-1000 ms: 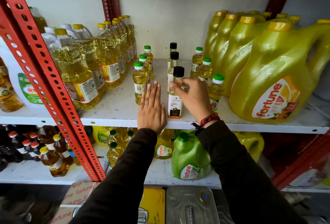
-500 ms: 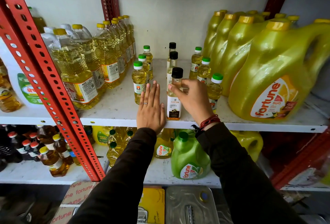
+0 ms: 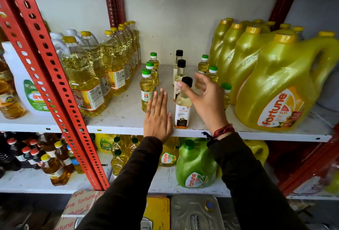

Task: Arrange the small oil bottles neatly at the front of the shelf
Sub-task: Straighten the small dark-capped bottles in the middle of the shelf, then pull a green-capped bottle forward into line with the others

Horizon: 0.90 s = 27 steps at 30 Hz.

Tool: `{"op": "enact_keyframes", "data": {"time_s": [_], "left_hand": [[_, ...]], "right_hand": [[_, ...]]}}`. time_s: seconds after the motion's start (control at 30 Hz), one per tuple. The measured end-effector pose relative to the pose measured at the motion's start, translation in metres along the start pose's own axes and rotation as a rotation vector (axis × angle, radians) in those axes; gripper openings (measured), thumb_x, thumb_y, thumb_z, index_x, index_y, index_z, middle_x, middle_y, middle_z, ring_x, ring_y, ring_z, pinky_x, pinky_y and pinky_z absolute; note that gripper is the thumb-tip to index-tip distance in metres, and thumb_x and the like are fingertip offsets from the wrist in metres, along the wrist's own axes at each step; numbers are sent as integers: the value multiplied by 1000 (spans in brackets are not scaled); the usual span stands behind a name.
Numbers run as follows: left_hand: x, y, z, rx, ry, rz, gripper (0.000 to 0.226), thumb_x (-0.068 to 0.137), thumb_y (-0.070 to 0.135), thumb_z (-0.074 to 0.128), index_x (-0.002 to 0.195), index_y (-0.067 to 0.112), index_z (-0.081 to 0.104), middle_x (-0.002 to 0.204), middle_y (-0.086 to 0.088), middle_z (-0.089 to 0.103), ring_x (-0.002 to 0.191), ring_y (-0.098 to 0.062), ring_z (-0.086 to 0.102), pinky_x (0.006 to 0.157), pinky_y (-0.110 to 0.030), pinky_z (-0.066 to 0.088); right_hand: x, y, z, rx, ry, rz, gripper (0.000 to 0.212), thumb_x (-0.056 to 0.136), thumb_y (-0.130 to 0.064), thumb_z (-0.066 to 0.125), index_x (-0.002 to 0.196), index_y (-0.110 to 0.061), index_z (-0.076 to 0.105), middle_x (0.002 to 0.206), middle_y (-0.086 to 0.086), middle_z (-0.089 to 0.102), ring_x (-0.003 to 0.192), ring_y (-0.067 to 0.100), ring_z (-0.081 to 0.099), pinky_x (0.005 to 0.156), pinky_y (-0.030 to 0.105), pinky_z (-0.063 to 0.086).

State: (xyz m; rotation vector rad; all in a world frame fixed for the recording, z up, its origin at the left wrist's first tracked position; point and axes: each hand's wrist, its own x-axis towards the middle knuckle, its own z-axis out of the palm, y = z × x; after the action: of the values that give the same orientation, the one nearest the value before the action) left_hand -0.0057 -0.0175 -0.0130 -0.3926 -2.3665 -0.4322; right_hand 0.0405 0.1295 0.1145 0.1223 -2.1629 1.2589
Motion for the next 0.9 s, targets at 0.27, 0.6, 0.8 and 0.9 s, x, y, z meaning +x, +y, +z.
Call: {"op": "enact_keyframes", "data": {"time_s": [0.27,0.6,0.8,0.9], "left_hand": [[4,-64,-37,41,50,-24,68,101,30,26,162,2,16,171,-13,7,160,-26,4,130,-40,-2],[-7,-106,-41,52,1,15,69,100,30,28,162,2,17,171,-12,8,160,-26,4,129,-37,-7],[-7,-109,-39,52,18,11,70,99,30,30,162,2,17,171,-13,9,160,-26,2,130,-38,-6],[-8,-108,-39,48,19,4,70,99,30,29,162,1,17,172,-14,11,160,-26,2,130,-38,-6]], "right_hand": [[35,-61,10,18,65,-117,70,78,-57,76,133,-16,61,136,4,66,124,14,63,104,34,54],[40,-62,114,-85,-237,12,43,94,-24,66,132,-7,58,133,13,65,125,26,61,100,27,45],[42,-41,135,-90,-229,83,34,91,-17,67,124,-10,64,121,13,71,114,28,66,99,34,50],[43,-38,136,-61,-193,94,28,84,-21,76,110,-11,71,107,9,76,102,25,70,95,42,55]]}}
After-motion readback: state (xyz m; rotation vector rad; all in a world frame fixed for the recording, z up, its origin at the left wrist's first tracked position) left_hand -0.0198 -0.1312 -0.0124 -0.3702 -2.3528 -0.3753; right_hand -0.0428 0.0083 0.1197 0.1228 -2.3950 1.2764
